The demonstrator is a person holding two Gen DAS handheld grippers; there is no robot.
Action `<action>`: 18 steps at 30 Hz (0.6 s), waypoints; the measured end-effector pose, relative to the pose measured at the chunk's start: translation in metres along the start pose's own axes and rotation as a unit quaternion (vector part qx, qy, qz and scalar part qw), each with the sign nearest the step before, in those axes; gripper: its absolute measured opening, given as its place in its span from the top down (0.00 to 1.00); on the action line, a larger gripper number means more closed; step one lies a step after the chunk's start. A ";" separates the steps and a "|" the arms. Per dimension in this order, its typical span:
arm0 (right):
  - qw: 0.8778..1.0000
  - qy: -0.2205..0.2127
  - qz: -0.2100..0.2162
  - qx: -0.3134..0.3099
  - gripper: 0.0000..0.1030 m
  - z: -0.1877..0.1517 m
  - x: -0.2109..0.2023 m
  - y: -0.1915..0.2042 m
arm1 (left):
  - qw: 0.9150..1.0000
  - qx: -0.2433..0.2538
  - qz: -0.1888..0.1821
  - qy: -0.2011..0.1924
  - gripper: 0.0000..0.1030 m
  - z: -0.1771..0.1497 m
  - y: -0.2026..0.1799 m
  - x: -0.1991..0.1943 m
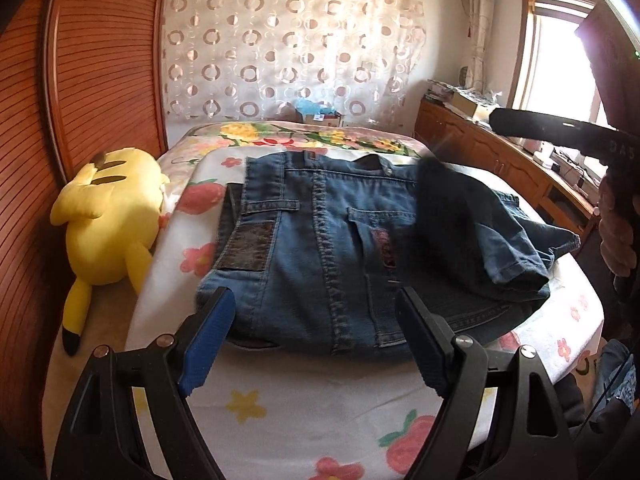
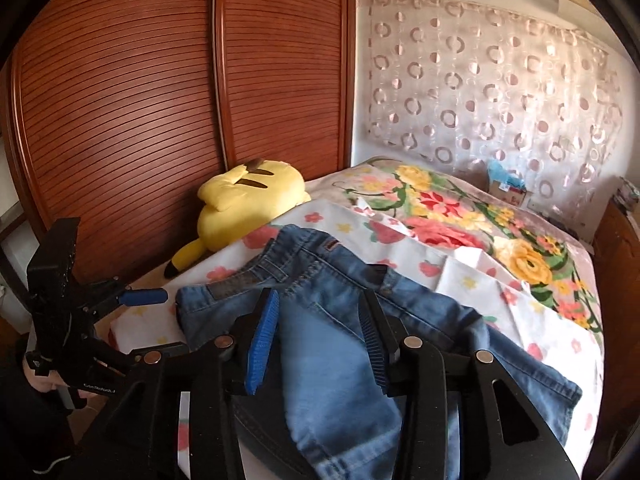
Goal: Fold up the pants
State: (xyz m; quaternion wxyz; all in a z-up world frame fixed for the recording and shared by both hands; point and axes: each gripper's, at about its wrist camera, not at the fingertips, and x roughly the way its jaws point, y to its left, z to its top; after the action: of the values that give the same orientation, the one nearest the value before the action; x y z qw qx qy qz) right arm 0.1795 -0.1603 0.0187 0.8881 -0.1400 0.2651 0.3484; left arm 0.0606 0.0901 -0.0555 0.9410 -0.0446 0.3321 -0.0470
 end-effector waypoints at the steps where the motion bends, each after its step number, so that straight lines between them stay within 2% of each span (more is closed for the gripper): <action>1: 1.000 -0.001 -0.003 0.001 0.58 -0.004 -0.002 0.003 | 1.000 0.002 -0.001 0.000 0.20 0.001 -0.002 0.001; 10: 0.998 0.029 -0.037 0.046 0.57 -0.055 -0.024 0.007 | 1.000 0.019 -0.006 0.006 0.20 0.007 -0.012 0.011; 18: 0.994 0.052 -0.051 0.081 0.50 -0.069 -0.018 0.002 | 0.999 0.032 -0.014 0.026 0.21 0.007 -0.016 0.034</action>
State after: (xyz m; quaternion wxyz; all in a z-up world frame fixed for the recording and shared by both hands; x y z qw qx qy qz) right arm 0.1411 -0.1986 -0.0274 0.8981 -0.0986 0.3310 0.2722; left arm 0.0904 0.0701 -0.0693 0.9321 -0.0182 0.3544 -0.0720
